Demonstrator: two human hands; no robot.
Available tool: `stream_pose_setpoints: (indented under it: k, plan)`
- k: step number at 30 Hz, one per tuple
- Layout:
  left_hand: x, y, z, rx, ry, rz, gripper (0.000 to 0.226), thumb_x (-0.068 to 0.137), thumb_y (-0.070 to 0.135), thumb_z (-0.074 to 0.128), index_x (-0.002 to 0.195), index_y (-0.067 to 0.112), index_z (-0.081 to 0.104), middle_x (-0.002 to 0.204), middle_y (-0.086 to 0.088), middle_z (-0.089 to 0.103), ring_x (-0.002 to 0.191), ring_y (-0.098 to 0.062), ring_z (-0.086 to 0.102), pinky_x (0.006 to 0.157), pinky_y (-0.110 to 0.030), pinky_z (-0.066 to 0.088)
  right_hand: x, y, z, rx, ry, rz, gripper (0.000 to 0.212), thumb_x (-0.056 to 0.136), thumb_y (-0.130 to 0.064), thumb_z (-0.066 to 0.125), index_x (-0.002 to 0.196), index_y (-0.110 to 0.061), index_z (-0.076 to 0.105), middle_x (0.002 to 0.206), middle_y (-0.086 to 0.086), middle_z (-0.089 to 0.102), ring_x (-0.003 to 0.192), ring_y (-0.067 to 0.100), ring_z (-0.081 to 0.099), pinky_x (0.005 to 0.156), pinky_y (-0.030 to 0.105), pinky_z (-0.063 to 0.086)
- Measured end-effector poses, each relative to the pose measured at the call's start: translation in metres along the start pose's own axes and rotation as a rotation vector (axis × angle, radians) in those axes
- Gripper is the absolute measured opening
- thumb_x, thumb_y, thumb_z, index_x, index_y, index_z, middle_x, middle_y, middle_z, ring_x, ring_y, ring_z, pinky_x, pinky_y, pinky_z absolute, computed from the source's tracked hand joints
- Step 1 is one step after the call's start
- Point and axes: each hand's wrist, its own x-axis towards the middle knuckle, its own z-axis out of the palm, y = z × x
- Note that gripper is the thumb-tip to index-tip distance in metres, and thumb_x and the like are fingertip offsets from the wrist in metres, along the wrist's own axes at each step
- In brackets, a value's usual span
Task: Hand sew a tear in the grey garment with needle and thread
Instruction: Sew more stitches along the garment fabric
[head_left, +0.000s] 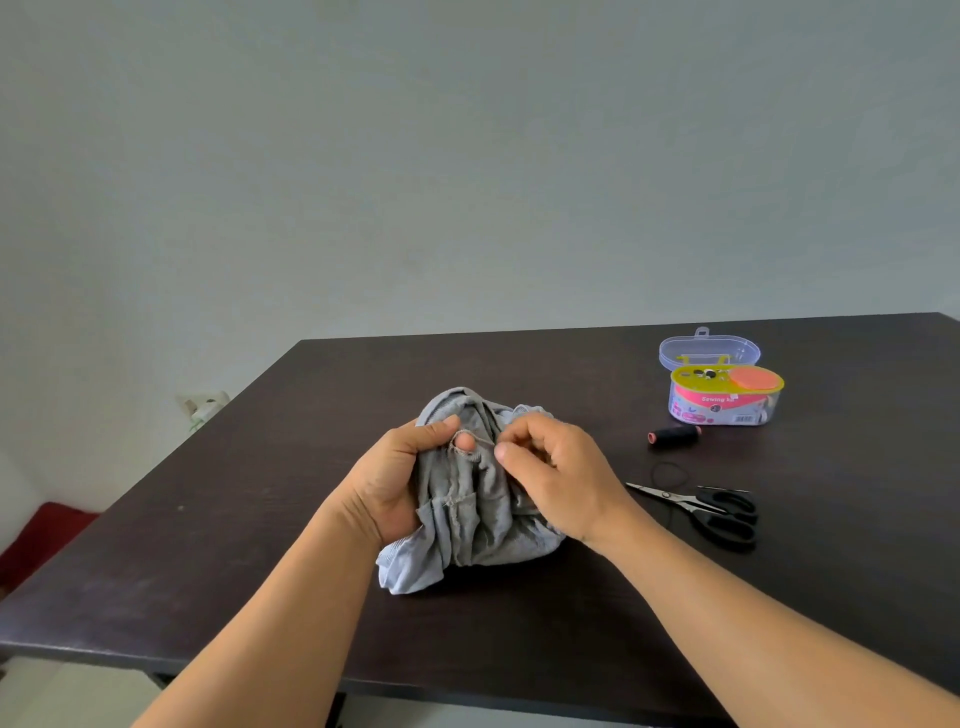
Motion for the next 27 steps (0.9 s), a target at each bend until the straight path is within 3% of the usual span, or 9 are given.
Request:
stream_pose_setpoints:
  k: [4,10,14,17,19,21,22,24,27]
  plan:
    - [-0.004,0.002,0.004,0.068,-0.014,0.037,0.026,0.089,0.016,0.056,0.102,0.000,0.073,0.080,-0.011,0.072,0.081,-0.027,0.071,0.092,-0.046,0.053,0.007,-0.004,0.007,-0.025,0.017,-0.041,0.014,0.091,-0.024,0.069,0.103,-0.023,0.074,0.093,-0.013,0.069,0.086,0.000,0.063,0.076,0.011,0.047]
    - [0.000,0.007,-0.009,0.127,0.085,-0.041,0.042,0.088,0.019,0.065,0.125,-0.001,0.064,0.112,-0.025,0.070,0.097,-0.037,0.070,0.090,-0.050,0.057,0.011,-0.009,0.001,0.172,0.063,0.075,0.010,0.089,-0.016,0.066,0.081,-0.016,0.072,0.067,-0.007,0.064,0.063,0.007,0.055,0.064,0.023,0.046]
    - [0.005,0.007,-0.019,0.197,0.253,-0.104,0.047,0.084,0.021,0.075,0.125,0.001,0.063,0.117,-0.023,0.070,0.104,-0.037,0.070,0.089,-0.051,0.057,0.012,-0.010,-0.003,0.230,0.004,0.183,0.012,0.092,-0.016,0.060,0.083,-0.013,0.068,0.070,0.006,0.058,0.067,0.014,0.050,0.066,0.027,0.044]
    - [0.010,0.002,-0.018,0.508,0.468,0.099,0.056,0.077,0.031,0.082,0.124,0.008,0.060,0.111,-0.012,0.072,0.097,-0.027,0.072,0.088,-0.046,0.058,0.013,-0.008,-0.003,0.215,0.001,0.207,0.014,0.093,-0.017,0.059,0.082,-0.015,0.067,0.065,0.002,0.055,0.063,0.013,0.048,0.064,0.026,0.043]
    - [0.005,-0.003,-0.011,0.852,0.648,0.390,0.037,0.082,0.035,0.075,0.115,0.023,0.062,0.107,0.004,0.067,0.099,-0.014,0.066,0.085,-0.035,0.055,0.015,-0.006,-0.002,0.197,0.015,0.202,0.014,0.094,-0.017,0.059,0.081,-0.015,0.066,0.059,-0.002,0.048,0.059,0.014,0.040,0.058,0.025,0.038]
    - [-0.005,-0.005,0.000,1.073,0.634,0.702,0.014,0.085,0.036,0.071,0.093,0.028,0.064,0.094,0.010,0.065,0.092,-0.007,0.060,0.075,-0.025,0.047,0.018,-0.005,0.000,0.175,0.033,0.193,0.014,0.095,-0.018,0.058,0.083,-0.014,0.066,0.057,-0.003,0.047,0.058,0.013,0.039,0.057,0.025,0.037]
    - [-0.010,-0.006,0.005,1.144,0.564,0.803,0.015,0.084,0.041,0.071,0.086,0.028,0.063,0.088,0.011,0.064,0.088,-0.006,0.059,0.072,-0.023,0.046,0.020,-0.006,0.001,0.171,0.043,0.187,0.014,0.095,-0.018,0.058,0.085,-0.012,0.066,0.059,-0.002,0.050,0.059,0.014,0.041,0.058,0.027,0.038]
    - [-0.011,-0.007,0.009,1.314,0.452,0.844,0.025,0.078,0.052,0.073,0.085,0.029,0.064,0.083,0.013,0.062,0.084,-0.005,0.058,0.070,-0.020,0.046,0.025,-0.009,0.000,0.146,0.065,0.162,0.013,0.095,-0.018,0.058,0.088,-0.012,0.068,0.062,-0.002,0.055,0.060,0.012,0.046,0.059,0.026,0.041]
    - [-0.006,0.001,0.016,1.386,0.376,0.697,0.008,0.085,0.035,0.074,0.089,0.029,0.071,0.080,0.012,0.065,0.075,-0.004,0.060,0.067,-0.022,0.048,0.035,-0.018,-0.005,0.088,0.089,0.098,0.012,0.093,-0.017,0.059,0.086,-0.014,0.069,0.069,-0.002,0.063,0.061,0.005,0.051,0.061,0.021,0.044]
